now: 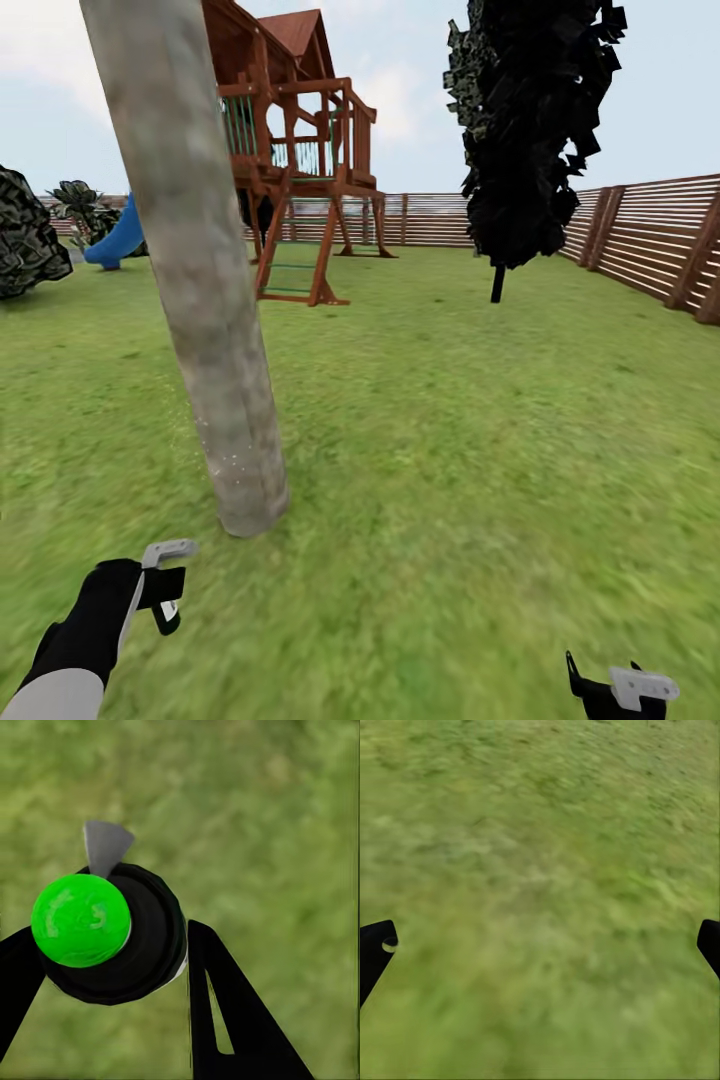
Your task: In the garden, pick up the pesticide atomizer on the floor and spray pesticide onto both trees until each tree trunk is fully covered.
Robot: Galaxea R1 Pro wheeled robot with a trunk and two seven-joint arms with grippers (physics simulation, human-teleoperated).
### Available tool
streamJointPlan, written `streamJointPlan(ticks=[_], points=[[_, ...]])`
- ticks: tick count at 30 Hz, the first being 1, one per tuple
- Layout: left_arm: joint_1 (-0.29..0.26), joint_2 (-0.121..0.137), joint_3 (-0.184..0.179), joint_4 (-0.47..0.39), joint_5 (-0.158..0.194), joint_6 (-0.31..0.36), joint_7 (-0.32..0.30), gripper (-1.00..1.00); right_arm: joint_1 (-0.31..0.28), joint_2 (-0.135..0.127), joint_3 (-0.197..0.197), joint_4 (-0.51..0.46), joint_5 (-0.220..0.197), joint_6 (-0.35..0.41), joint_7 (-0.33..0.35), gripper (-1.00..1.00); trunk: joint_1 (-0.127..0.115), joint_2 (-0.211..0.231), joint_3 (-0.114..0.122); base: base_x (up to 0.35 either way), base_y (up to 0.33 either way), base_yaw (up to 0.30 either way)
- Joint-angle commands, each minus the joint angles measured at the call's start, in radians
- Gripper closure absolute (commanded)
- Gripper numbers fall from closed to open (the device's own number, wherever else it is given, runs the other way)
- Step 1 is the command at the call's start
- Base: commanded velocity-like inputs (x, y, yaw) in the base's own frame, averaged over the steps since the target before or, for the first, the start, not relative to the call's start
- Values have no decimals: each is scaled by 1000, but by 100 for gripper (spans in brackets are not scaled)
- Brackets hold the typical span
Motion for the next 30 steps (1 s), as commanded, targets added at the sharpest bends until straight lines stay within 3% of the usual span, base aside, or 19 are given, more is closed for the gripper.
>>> streamJointPlan(ticks=[1,15,30], points=[[0,0,0,-1,0,0,0,100,0,0,0,0,0,0,0,-100,0,0,0,189,-231,77],[0,0,2,-1,0,0,0,100,0,0,0,2,0,0,1,-100,0,0,0,234,-186,15],[0,0,2,-7,-1,0,0,100,0,0,0,2,0,0,0,-100,0,0,0,233,-192,267]])
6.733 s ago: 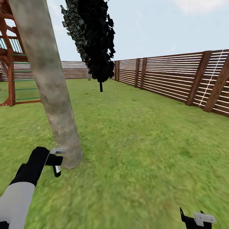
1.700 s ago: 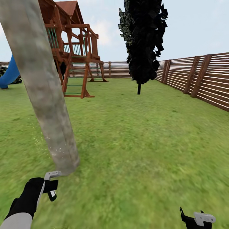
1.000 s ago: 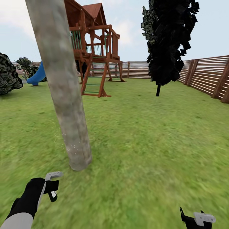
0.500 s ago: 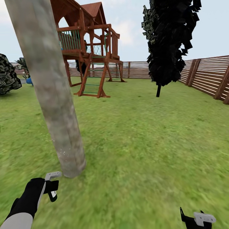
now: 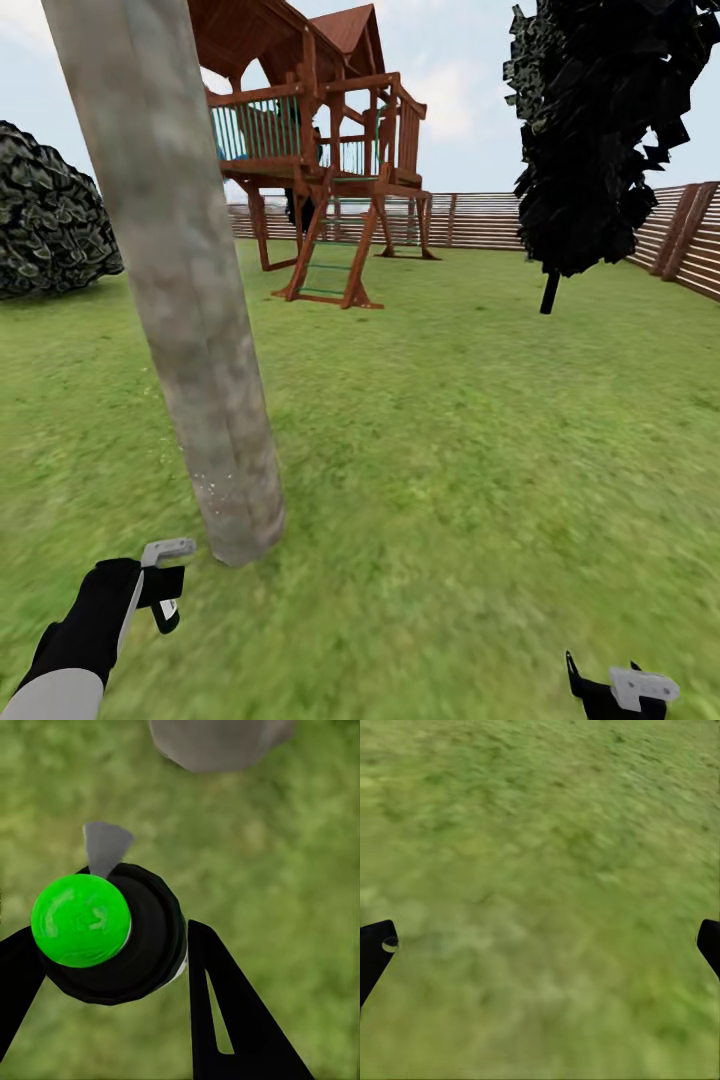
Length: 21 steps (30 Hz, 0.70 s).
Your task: In the garden, pick up the pesticide atomizer on the floor and spray pesticide onto both trees until each tree trunk is fully covered.
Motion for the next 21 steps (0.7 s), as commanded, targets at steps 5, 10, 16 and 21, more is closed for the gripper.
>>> streamJointPlan(ticks=[5,10,16,21], points=[[0,0,2,-4,0,0,0,100,0,0,0,0,0,0,0,-100,0,0,0,173,-222,71],[0,0,2,-5,0,0,0,100,0,-2,0,-2,0,0,1,-100,0,0,0,12,-271,1],[0,0,2,-5,0,0,0,100,0,0,0,-2,0,0,1,-100,0,0,0,0,-273,26],[0,0,2,-5,0,0,0,100,0,0,0,-1,0,0,1,-100,0,0,0,0,-273,257]])
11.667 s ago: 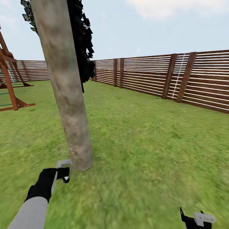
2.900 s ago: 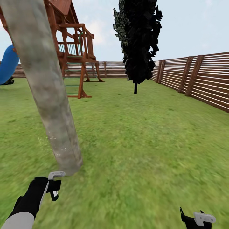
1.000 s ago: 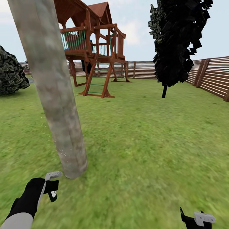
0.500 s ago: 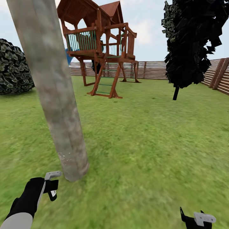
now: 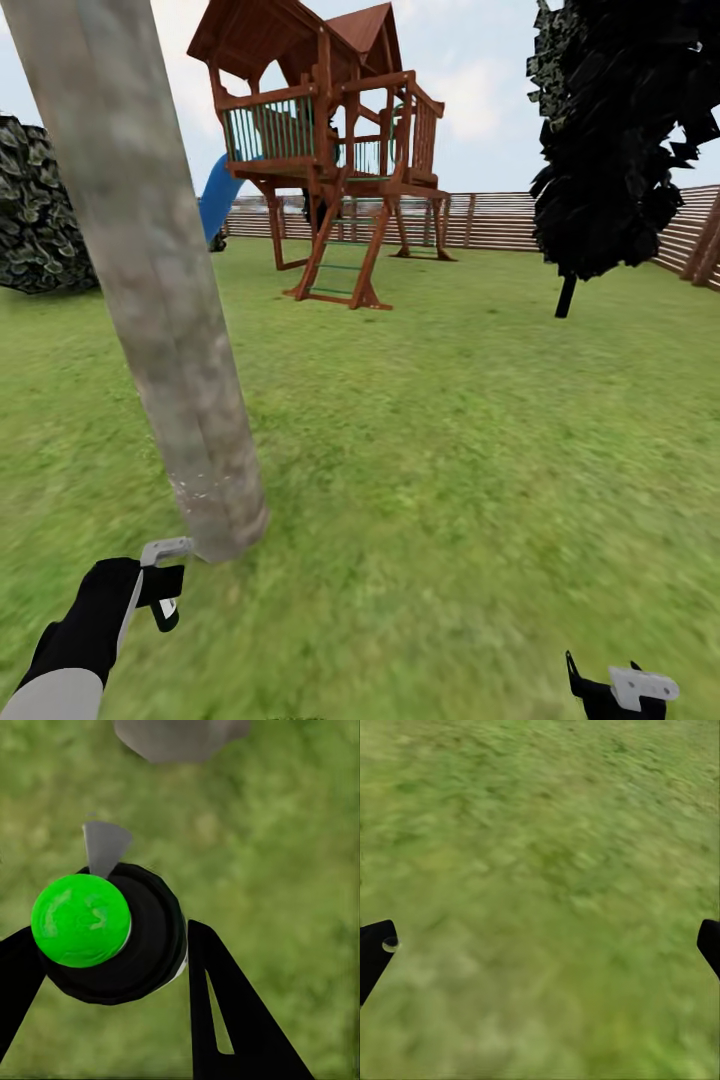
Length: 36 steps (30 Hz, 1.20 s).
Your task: In the garden, pick up the pesticide atomizer on the floor and spray pesticide onto both trees until each tree trunk is fully covered.
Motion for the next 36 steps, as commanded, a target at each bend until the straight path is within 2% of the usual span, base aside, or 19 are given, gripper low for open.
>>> streamJointPlan(ticks=[1,18,21,22,23,25,26,27,28,29,31,33,34,35,36], points=[[0,0,0,0,0,0,0,100,0,0,0,0,0,0,0,-100,0,0,0,0,-273,278],[0,3,7,2,1,1,-1,100,0,0,0,0,0,0,-1,-100,0,0,0,102,-273,278],[-3,-2,4,-1,4,0,0,100,0,-1,-1,-2,-1,0,-1,-100,0,0,0,37,-79,126],[-14,-40,-7,-12,3,0,-4,100,0,-1,-1,-2,-1,0,-1,-100,0,0,0,2,-5,8],[-23,-70,-34,-30,3,0,-4,100,0,-1,-1,-2,-2,0,-1,-100,0,0,0,1,-2,3],[-53,-84,-85,-48,2,3,-7,100,0,-2,-2,-2,-2,0,-1,-100,0,0,0,0,-1,2],[-97,-69,-106,-54,-2,10,-12,100,0,-2,-2,-2,-2,0,-1,-100,0,0,0,0,0,0],[-140,-27,-111,-55,0,17,-15,100,0,-2,-1,-1,-1,0,-1,-100,0,0,0,0,0,0],[-157,6,-113,-52,3,20,-16,100,0,-2,0,-1,0,0,-1,-100,0,0,0,0,0,0],[-162,15,-115,-51,4,20,-17,100,0,-2,0,-1,0,0,-1,-100,0,0,0,0,0,0],[-160,1,-123,-46,4,20,-42,100,0,-2,0,-1,0,0,-1,-100,0,0,0,0,0,0],[-164,0,-123,-43,3,21,-108,100,0,-2,0,0,0,0,-1,-100,0,0,0,0,0,0],[-167,23,-120,-43,1,21,-126,100,0,-2,0,0,0,0,-1,-100,0,0,0,0,0,0],[-169,62,-119,-43,3,22,-135,100,0,-2,0,0,0,0,-1,-100,0,0,0,0,0,0],[-169,83,-119,-43,4,23,-143,100,0,-2,0,0,0,0,-1,-100,0,0,0,0,0,0]])
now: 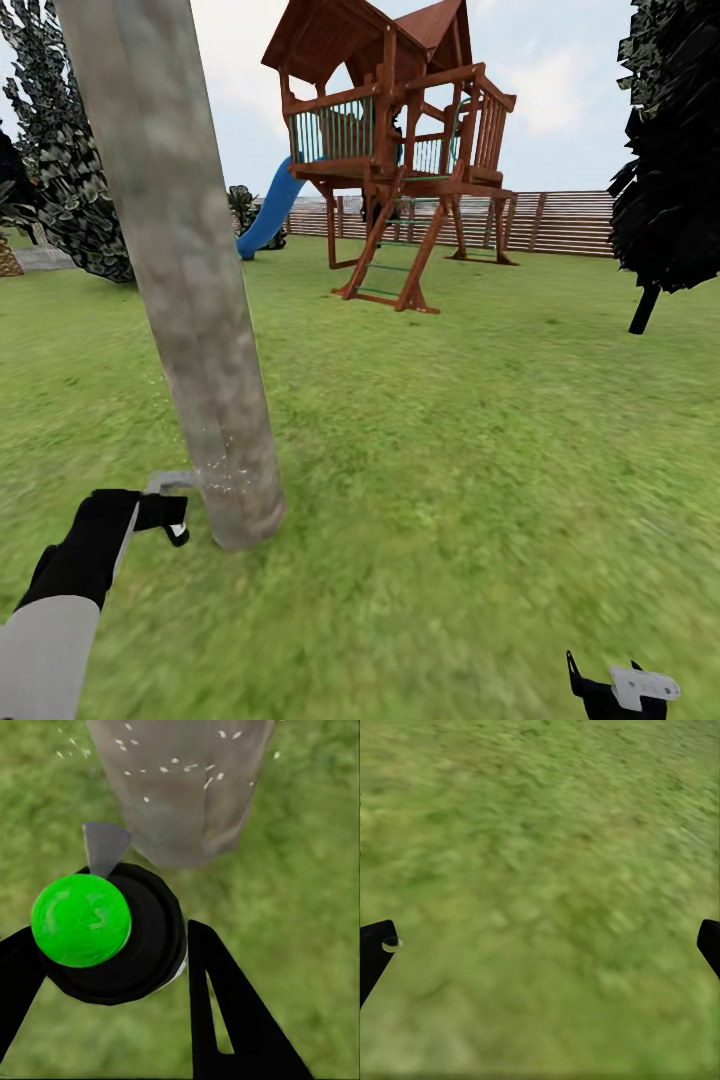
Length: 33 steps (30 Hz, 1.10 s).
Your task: In the garden, pick up the pesticide atomizer on the floor and spray pesticide onto both trees until each tree trunk is fully covered.
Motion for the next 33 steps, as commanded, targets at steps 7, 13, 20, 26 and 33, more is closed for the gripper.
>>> streamJointPlan(ticks=[7,13,20,26,33], points=[[0,-37,-66,-70,10,29,-15,100,0,0,0,0,0,0,0,-100,0,0,0,-57,0,0],[-83,29,-70,-106,4,161,-15,100,0,0,0,0,0,0,0,-100,0,0,0,-44,0,0],[-88,-34,-131,-75,10,168,-23,100,0,0,0,0,0,0,0,-100,0,0,0,0,0,0],[-172,98,-106,-81,5,222,-147,100,0,0,0,0,0,0,0,-100,0,0,0,0,0,0],[-292,108,-112,-76,-2,242,-157,100,0,-1,0,0,1,0,2,-100,0,0,0,0,0,0]])
